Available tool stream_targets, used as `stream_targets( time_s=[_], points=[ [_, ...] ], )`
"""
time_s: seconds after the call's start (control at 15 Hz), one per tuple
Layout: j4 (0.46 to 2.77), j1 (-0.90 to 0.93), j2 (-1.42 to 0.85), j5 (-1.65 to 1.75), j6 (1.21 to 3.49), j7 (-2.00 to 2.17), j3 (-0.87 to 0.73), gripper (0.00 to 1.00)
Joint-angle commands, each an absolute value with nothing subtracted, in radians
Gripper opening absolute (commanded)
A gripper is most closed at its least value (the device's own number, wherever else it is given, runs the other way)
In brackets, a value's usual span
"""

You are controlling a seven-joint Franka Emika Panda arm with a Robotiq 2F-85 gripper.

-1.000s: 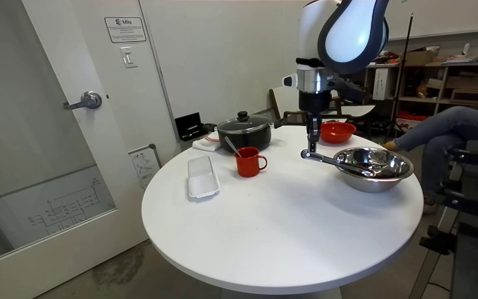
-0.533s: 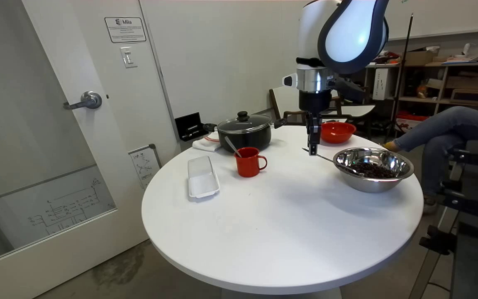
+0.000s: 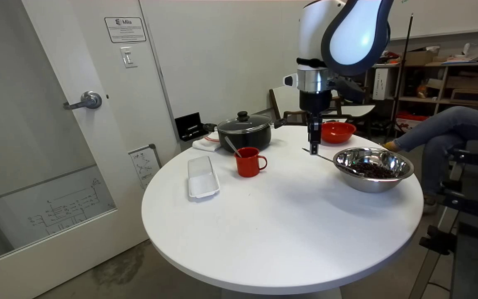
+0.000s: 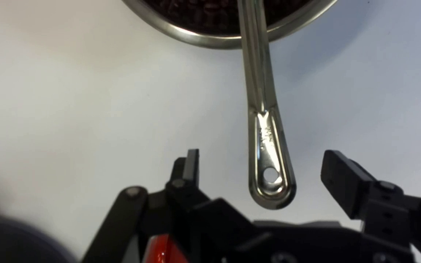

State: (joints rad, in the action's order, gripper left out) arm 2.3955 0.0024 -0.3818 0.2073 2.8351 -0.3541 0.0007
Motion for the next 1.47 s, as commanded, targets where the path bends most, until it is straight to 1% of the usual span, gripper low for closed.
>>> stream_targets(
  time_s=[0.0, 0.07, 0.13, 0.2, 0.4, 0.8, 0.93, 1.0, 1.2, 1.27, 1.33, 1.4],
  points=[
    [2.389, 0.235, -0.411, 0.442, 2.924, -0.092, -0.244, 0.84],
    [2.373, 0.296, -0.422, 0.515, 2.924, -0.017, -0.312, 0.83],
    [2.371, 0.372, -0.435, 0.573, 2.929, 0.057, -0.381, 0.85],
    [2.370, 0.402, -0.440, 0.606, 2.916, 0.104, -0.400, 0.86],
    [2.380, 0.474, -0.446, 0.628, 2.892, 0.169, -0.430, 0.87],
    [2.389, 0.516, -0.455, 0.610, 2.882, 0.188, -0.424, 0.86],
    [2.383, 0.559, -0.465, 0.635, 2.884, 0.235, -0.464, 0.84],
    [2.374, 0.614, -0.478, 0.670, 2.883, 0.294, -0.515, 0.85],
    [2.367, 0.700, -0.504, 0.717, 2.872, 0.389, -0.586, 0.90],
    [2.368, 0.719, -0.511, 0.721, 2.868, 0.408, -0.599, 0.92],
    [2.371, 0.733, -0.515, 0.718, 2.860, 0.417, -0.603, 0.91],
    [2.373, 0.739, -0.521, 0.710, 2.851, 0.418, -0.601, 0.93]
  ],
)
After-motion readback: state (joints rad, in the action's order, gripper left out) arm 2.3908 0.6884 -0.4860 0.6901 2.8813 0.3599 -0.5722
